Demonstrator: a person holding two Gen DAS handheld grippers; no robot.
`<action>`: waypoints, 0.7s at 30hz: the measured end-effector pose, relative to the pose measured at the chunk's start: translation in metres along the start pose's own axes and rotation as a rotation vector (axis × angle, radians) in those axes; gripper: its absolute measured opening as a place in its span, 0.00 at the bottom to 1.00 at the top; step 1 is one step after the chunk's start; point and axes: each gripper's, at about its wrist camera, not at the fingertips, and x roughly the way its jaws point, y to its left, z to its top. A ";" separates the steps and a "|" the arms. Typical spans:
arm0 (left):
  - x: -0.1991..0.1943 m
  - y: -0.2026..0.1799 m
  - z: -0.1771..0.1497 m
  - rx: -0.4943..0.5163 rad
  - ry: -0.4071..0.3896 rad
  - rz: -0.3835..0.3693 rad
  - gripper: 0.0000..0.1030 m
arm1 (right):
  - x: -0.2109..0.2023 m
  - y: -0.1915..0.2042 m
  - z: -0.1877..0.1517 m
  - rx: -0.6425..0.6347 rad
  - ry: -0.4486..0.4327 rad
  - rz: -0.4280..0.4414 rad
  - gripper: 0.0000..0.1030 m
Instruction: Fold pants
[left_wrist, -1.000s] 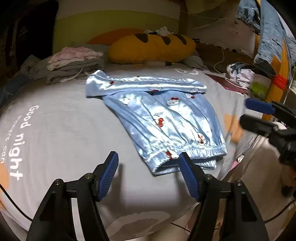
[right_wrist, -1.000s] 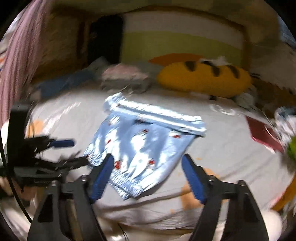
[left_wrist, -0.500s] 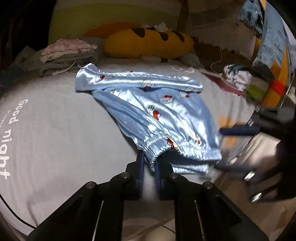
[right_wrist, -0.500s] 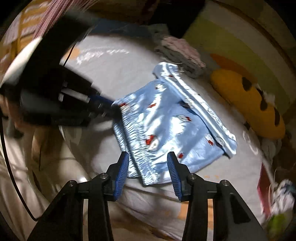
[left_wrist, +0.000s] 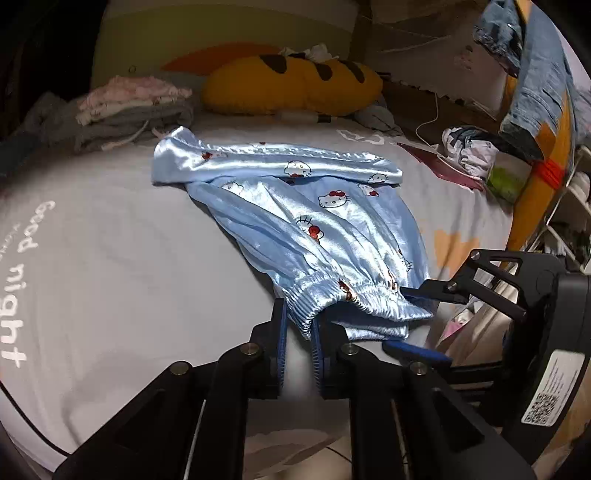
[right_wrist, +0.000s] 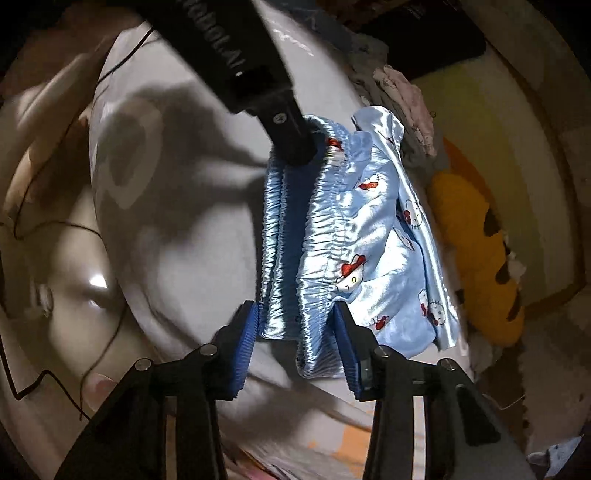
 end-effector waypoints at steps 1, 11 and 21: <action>-0.003 0.000 -0.001 0.027 -0.011 0.008 0.14 | 0.000 0.004 -0.001 -0.018 0.000 -0.016 0.40; -0.023 0.005 -0.007 0.240 0.006 0.109 0.23 | 0.003 0.001 -0.001 -0.009 -0.022 -0.069 0.15; -0.005 0.004 0.013 0.517 -0.034 0.182 0.66 | -0.015 -0.060 -0.008 0.160 -0.095 0.036 0.13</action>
